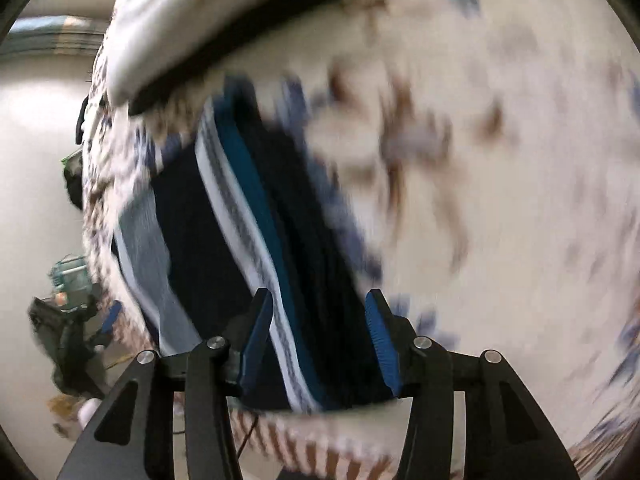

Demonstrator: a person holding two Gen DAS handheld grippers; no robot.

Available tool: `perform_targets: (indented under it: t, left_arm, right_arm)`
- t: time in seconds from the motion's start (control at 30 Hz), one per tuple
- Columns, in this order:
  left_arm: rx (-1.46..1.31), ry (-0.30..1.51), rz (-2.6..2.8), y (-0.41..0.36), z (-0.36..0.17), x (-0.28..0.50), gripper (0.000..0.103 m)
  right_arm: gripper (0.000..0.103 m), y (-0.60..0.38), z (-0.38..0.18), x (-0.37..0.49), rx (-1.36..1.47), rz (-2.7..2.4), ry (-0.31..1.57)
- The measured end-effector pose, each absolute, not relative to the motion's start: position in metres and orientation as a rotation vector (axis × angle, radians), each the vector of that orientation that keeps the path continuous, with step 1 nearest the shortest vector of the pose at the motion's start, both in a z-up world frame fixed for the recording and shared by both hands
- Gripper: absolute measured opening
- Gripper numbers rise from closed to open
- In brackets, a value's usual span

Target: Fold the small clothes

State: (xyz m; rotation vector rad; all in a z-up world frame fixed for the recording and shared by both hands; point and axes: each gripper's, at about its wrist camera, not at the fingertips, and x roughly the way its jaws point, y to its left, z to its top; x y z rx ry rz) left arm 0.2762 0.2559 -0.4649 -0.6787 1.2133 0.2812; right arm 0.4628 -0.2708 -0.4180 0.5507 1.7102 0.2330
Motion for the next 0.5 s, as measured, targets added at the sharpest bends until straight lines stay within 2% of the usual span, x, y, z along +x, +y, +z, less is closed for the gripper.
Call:
perform_targets:
  t: [0.03,0.07,0.2,0.27,0.33,0.37,0.43,0.5]
  left_arm:
    - [-0.688,1.231,0.301,0.255,-0.469,0.265,0.091]
    - [-0.702,1.257,0.330,0.252,-0.475,0.246,0.091]
    - [-0.667,1.362,0.411,0.239,-0.502,0.192,0.091]
    - [-0.655,1.387,0.435,0.234,-0.522,0.171,0.091]
    - [-0.647,1.399,0.443,0.232,-0.538,0.163,0.091]
    - [-0.639,1.387,0.436,0.231,-0.542,0.162,0.092]
    - [-0.622,1.382,0.416,0.229,-0.548,0.164,0.102]
    - [-0.636,1.383,0.432,0.229,-0.553,0.168,0.103]
  right_arm:
    - [0.023,-0.267,-0.419,0.456,0.536,0.225,1.704]
    - [0.008,-0.264,-0.417,0.448,0.520,0.211,1.693]
    - [0.008,-0.281,-0.387,0.436,0.538,0.097,1.576]
    - [0.008,-0.284,-0.394,0.440,0.529,0.114,1.621]
    - [0.011,-0.279,-0.410,0.443,0.481,0.134,1.718]
    - [0.016,-0.278,-0.414,0.442,0.460,0.129,1.745]
    - [0.045,-0.282,-0.412,0.439,0.475,0.111,1.724]
    - [0.053,-0.296,-0.409,0.429,0.606,0.098,1.677]
